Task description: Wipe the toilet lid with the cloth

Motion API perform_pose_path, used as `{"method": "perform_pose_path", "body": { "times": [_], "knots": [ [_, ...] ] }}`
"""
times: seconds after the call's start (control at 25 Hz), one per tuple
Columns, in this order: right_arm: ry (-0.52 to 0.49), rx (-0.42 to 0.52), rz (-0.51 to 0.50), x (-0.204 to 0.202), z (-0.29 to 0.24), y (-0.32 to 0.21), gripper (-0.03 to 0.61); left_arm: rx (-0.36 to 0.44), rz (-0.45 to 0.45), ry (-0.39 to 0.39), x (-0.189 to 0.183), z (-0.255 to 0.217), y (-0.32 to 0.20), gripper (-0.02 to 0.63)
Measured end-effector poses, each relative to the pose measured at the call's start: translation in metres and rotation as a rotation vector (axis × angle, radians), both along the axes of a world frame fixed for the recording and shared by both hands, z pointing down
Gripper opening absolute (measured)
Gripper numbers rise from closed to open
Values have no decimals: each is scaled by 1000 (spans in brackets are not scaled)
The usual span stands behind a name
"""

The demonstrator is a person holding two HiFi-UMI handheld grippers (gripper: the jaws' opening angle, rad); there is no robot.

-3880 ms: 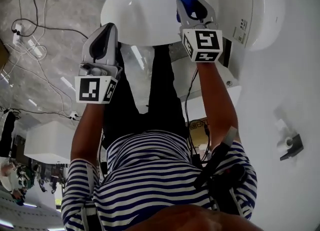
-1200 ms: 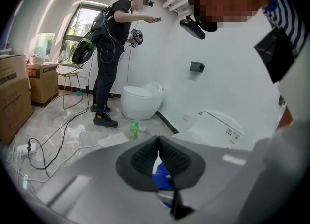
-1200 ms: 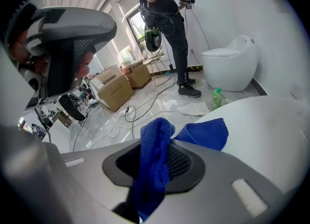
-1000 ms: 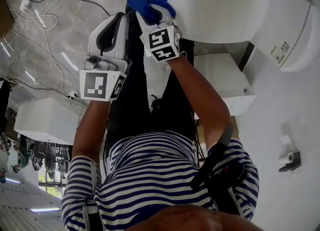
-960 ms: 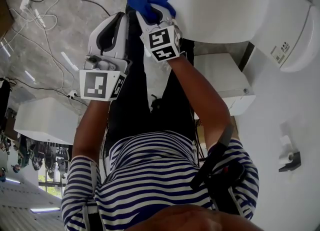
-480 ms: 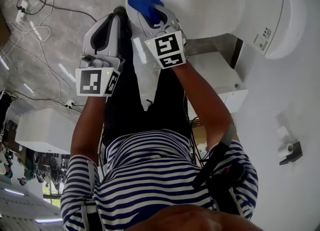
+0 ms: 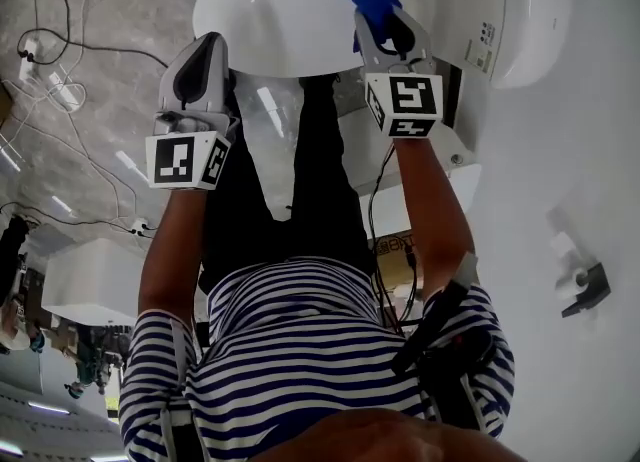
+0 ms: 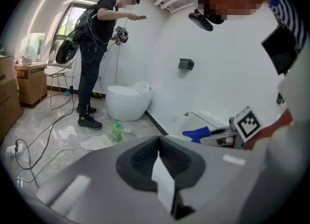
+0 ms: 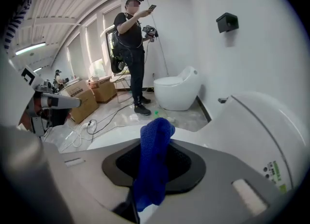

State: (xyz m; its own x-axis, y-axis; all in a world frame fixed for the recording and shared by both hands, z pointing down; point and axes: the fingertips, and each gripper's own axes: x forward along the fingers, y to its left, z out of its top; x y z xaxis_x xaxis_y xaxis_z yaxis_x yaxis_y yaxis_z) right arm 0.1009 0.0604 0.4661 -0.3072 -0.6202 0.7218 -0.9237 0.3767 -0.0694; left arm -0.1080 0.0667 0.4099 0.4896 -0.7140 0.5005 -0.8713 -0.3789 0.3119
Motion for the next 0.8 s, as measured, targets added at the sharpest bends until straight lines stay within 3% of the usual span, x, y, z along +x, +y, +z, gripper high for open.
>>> {"method": "perform_pose_path", "body": {
  "times": [0.32, 0.8],
  "knots": [
    [102, 4, 112, 95, 25, -5, 106, -17, 35, -16, 34, 14, 1, 2],
    [102, -68, 76, 99, 102, 8, 106, -33, 61, -34, 39, 32, 6, 2]
  ]
}}
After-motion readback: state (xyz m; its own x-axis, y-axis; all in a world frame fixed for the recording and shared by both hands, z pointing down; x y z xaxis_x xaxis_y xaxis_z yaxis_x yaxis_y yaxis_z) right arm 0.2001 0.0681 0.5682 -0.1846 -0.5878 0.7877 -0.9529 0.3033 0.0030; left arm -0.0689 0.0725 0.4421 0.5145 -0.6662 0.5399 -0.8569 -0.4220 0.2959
